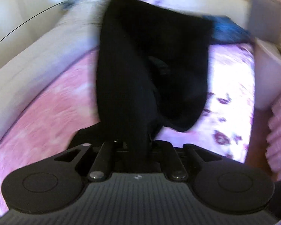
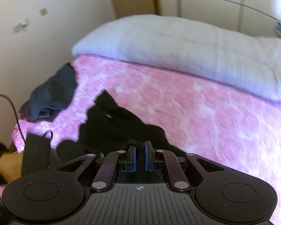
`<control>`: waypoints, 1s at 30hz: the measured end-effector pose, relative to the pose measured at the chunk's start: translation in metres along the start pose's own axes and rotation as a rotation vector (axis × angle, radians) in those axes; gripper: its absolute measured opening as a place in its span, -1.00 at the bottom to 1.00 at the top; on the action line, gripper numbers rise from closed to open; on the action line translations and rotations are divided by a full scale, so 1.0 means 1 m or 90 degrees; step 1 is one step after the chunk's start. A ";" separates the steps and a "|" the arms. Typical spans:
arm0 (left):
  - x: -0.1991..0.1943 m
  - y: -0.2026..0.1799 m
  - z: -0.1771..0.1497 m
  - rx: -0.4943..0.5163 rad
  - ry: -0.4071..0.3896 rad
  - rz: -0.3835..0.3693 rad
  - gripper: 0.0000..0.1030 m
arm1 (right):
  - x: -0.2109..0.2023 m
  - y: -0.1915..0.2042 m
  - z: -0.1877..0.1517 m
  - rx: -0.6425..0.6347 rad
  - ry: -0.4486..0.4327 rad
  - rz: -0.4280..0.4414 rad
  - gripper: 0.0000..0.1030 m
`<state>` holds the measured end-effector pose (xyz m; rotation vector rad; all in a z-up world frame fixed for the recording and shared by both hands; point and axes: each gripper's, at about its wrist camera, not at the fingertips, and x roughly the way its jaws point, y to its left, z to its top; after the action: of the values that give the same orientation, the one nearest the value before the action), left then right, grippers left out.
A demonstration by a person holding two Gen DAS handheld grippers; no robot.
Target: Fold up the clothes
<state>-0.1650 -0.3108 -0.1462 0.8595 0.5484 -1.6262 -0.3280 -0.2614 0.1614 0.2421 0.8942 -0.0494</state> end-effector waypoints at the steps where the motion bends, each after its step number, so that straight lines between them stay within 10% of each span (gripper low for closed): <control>1: -0.013 0.023 -0.007 -0.038 -0.002 0.018 -0.85 | 0.008 -0.001 0.003 -0.008 -0.012 0.018 -0.82; 3: -0.043 0.079 -0.033 -0.115 0.006 0.061 -0.84 | 0.010 -0.003 0.000 -0.017 -0.042 0.034 -0.44; 6: -0.073 0.142 -0.076 -0.199 0.045 0.132 -0.85 | 0.028 -0.013 -0.020 -0.027 -0.064 -0.019 0.77; 14: -0.104 0.233 -0.169 -0.388 0.141 0.253 -0.85 | 0.194 -0.015 -0.110 -0.214 0.145 -0.074 0.81; 21: -0.087 0.237 -0.175 -0.351 0.152 0.254 -0.85 | 0.299 0.031 -0.124 -0.420 0.047 -0.047 0.81; 23: -0.091 0.234 -0.174 -0.338 0.149 0.255 -0.85 | 0.312 0.037 -0.118 -0.448 0.019 -0.057 0.63; 25: -0.101 0.230 -0.166 -0.322 0.136 0.249 -0.85 | 0.304 0.031 -0.102 -0.400 0.008 -0.049 -0.95; 30: -0.131 0.222 -0.119 -0.230 0.064 0.233 -0.86 | 0.221 -0.006 -0.059 -0.245 -0.052 -0.076 -0.97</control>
<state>0.0886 -0.1915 -0.0969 0.7232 0.6856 -1.1133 -0.2358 -0.2409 -0.0469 -0.1717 0.8178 0.0031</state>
